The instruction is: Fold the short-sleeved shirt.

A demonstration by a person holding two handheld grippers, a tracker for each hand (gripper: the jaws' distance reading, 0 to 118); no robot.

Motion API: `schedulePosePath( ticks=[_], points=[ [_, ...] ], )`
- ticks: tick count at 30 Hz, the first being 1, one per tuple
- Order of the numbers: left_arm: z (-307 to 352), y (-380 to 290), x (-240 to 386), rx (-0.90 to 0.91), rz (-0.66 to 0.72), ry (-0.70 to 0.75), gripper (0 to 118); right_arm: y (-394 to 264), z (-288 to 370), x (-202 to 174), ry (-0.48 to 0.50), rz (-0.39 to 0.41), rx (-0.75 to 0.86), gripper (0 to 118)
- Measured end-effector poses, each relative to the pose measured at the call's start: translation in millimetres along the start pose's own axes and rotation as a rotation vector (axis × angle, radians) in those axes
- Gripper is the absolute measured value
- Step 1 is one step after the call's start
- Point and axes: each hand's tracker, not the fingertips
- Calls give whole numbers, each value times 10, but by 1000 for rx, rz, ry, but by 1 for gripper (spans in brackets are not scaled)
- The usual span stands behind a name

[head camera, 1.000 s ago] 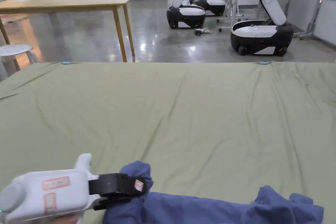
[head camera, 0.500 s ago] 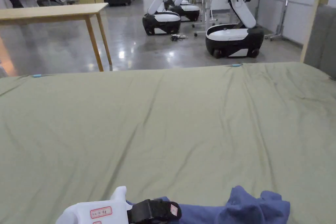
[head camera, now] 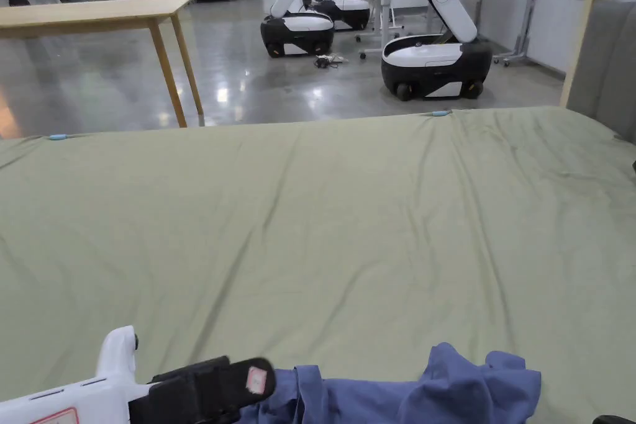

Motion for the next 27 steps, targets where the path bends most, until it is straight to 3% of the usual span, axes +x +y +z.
schedulePosePath(
  ticks=[8,16,22,27],
  points=[
    [-132,-92,-310,10,79,-20,0,13,-43,-39,17,10,5,1],
    [-1024,-76,-754,-165,128,3,0,4,-3,-67,22,16,4,1],
    [-1534,-259,-566,-255,115,-92,0,14,48,-21,-7,13,-3,1],
    [-1778,-371,-611,-299,122,-3,0,8,49,5,-21,11,-10,1]
  ],
)
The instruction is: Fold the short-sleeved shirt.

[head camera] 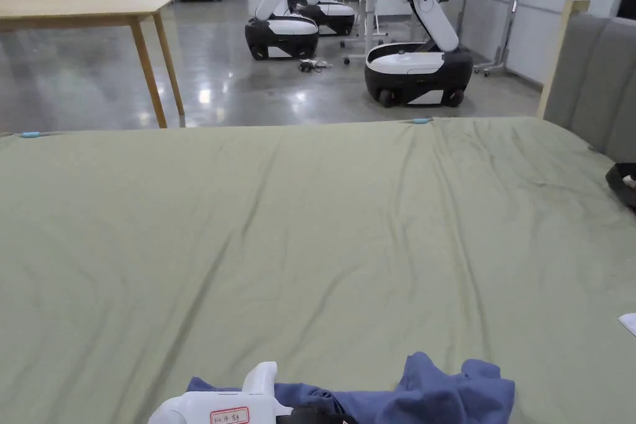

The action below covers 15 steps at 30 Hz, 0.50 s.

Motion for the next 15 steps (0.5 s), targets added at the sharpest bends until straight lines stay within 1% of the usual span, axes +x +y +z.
schedulePosePath(
  ticks=[3,6,7,11,15],
  points=[
    [49,6,-16,16,12,-30,0,-6,6,1,1,-3,-2,1],
    [152,7,94,29,-12,-19,0,-5,-2,-12,2,-3,-4,1],
    [229,-5,154,35,-24,-37,0,-3,-6,-19,2,-1,-3,1],
    [726,-87,508,133,-87,-185,0,24,-14,-47,21,-2,6,1],
    [1416,-292,829,220,-228,-155,0,75,-54,-87,48,16,15,1]
  ],
)
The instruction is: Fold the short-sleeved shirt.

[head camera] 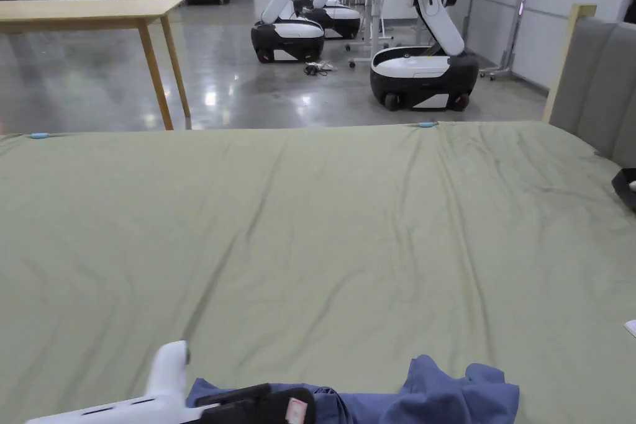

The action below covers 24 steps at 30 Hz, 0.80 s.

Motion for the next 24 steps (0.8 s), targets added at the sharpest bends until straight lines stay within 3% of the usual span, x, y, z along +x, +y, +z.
schedulePosePath(
  ticks=[3,8,14,15,16,18,19,24],
  points=[
    [434,-28,104,51,-7,25,0,22,-57,-27,16,8,5,1],
    [729,-64,17,69,-25,219,0,32,-121,-122,56,23,4,1],
    [747,10,-268,104,58,210,0,44,-162,-189,74,41,-9,1],
    [729,45,-345,113,86,245,6,48,-159,-193,76,41,-10,1],
    [732,62,-437,127,114,268,34,51,-153,-197,78,42,-8,1],
    [691,85,-640,90,170,261,105,52,-133,-198,76,45,-4,1],
    [621,97,-745,48,197,248,118,54,-125,-195,76,45,-2,1],
    [503,83,-1273,28,338,195,118,50,-96,-176,60,40,-1,1]
  ],
)
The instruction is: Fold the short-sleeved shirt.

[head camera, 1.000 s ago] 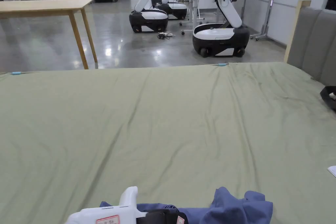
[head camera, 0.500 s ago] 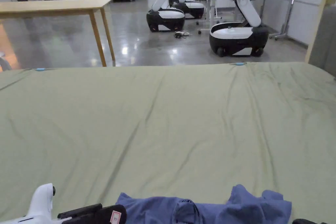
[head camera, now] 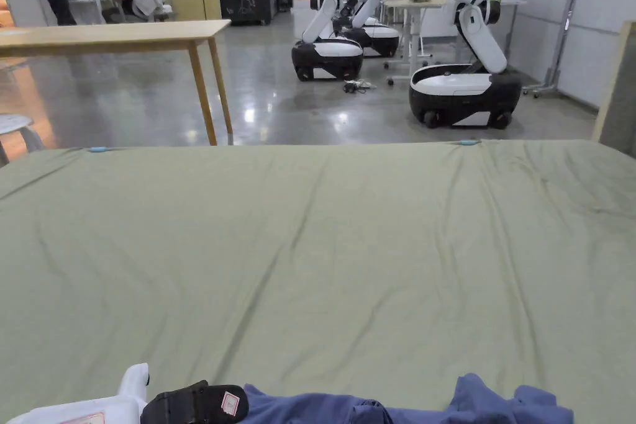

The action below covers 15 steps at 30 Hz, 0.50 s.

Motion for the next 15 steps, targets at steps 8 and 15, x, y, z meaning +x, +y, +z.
schedulePosePath(
  ticks=[8,15],
  points=[
    [-349,139,-216,-65,60,-98,118,-8,38,24,-12,2,-6,1],
    [-515,92,-114,-148,-50,-103,105,-47,44,15,-13,13,-27,1]
  ],
)
